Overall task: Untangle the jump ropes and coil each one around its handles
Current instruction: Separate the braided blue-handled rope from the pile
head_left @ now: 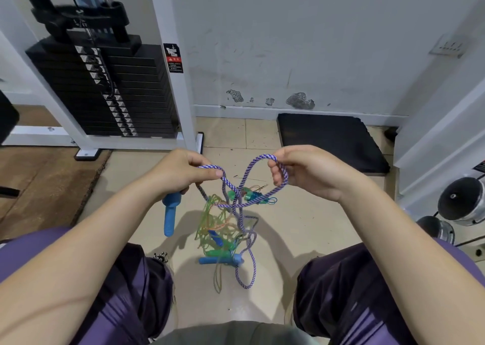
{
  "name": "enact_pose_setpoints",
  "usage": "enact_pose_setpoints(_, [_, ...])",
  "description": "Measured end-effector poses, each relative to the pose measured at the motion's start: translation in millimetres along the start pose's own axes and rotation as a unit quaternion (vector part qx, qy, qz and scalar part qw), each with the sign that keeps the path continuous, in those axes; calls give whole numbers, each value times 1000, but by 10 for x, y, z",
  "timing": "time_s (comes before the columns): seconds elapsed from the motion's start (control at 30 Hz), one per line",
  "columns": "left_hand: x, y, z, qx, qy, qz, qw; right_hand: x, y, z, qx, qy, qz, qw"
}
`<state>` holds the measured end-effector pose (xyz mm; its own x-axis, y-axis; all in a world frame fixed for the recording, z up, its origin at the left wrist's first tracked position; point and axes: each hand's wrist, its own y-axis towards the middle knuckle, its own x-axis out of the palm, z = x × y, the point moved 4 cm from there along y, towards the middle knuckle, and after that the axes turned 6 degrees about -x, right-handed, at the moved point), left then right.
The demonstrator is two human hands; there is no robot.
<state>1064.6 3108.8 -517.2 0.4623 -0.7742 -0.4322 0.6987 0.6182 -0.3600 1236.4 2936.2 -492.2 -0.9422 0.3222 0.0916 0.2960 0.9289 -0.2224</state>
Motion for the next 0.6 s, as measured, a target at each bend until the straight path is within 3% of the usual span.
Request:
enact_pose_setpoints(0.17, [6, 13, -17, -1, 20, -8, 1000, 22, -36, 37, 34, -99, -42, 994])
enact_pose_setpoints(0.37, [-45, 25, -38, -5, 42, 7, 999, 35, 0, -31, -45, 26, -28, 998])
enact_pose_setpoints(0.6, [-110, 47, -39, -8, 70, 33, 997, 28, -56, -32, -11, -14, -51, 999])
